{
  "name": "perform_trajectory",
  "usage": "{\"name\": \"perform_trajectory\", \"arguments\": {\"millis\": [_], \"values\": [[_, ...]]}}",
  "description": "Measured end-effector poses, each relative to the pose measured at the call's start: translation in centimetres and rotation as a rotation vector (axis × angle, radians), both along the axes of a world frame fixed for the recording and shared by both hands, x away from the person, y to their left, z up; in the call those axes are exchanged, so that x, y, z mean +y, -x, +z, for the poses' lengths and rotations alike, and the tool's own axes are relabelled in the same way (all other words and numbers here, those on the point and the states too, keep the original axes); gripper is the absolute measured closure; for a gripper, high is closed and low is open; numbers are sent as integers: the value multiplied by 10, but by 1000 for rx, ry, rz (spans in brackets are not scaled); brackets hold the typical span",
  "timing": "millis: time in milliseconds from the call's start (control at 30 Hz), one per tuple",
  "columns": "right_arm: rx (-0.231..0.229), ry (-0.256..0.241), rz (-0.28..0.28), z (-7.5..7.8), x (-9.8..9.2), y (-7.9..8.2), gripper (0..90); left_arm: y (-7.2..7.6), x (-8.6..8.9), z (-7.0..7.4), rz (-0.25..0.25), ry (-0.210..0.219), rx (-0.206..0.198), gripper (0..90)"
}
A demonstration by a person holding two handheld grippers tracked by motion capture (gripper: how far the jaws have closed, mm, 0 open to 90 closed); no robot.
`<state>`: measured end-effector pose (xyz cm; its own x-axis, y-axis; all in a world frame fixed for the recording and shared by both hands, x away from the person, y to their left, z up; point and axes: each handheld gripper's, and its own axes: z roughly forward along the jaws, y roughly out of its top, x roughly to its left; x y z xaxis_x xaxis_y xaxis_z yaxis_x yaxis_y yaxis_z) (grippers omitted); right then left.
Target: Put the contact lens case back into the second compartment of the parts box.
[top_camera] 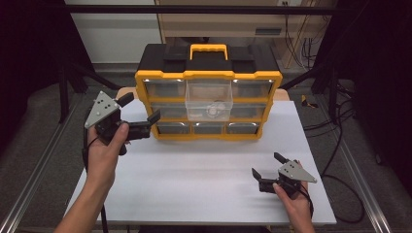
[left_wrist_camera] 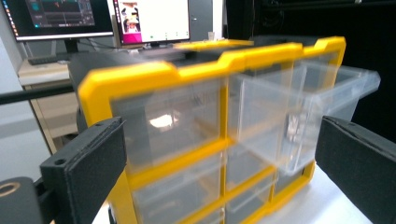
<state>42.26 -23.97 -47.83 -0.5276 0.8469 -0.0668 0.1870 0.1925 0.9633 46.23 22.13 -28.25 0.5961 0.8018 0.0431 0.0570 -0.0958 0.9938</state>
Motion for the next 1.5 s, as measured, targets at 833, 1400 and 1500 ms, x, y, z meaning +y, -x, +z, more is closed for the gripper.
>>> {"name": "perform_trajectory", "arguments": {"millis": [833, 1400, 1500], "values": [[2, -2, 0, 0, 0, 0, 29, 22, -9, -105, -44, -102, 103, 19], [4, -4, -2, 0, 0, 0, 29, 40, 30, -149, 21, -95, 121, 19], [3, -3, -5, 0, -1, 0, 29, 43, 38, -153, 41, -88, 109, 19]]}}
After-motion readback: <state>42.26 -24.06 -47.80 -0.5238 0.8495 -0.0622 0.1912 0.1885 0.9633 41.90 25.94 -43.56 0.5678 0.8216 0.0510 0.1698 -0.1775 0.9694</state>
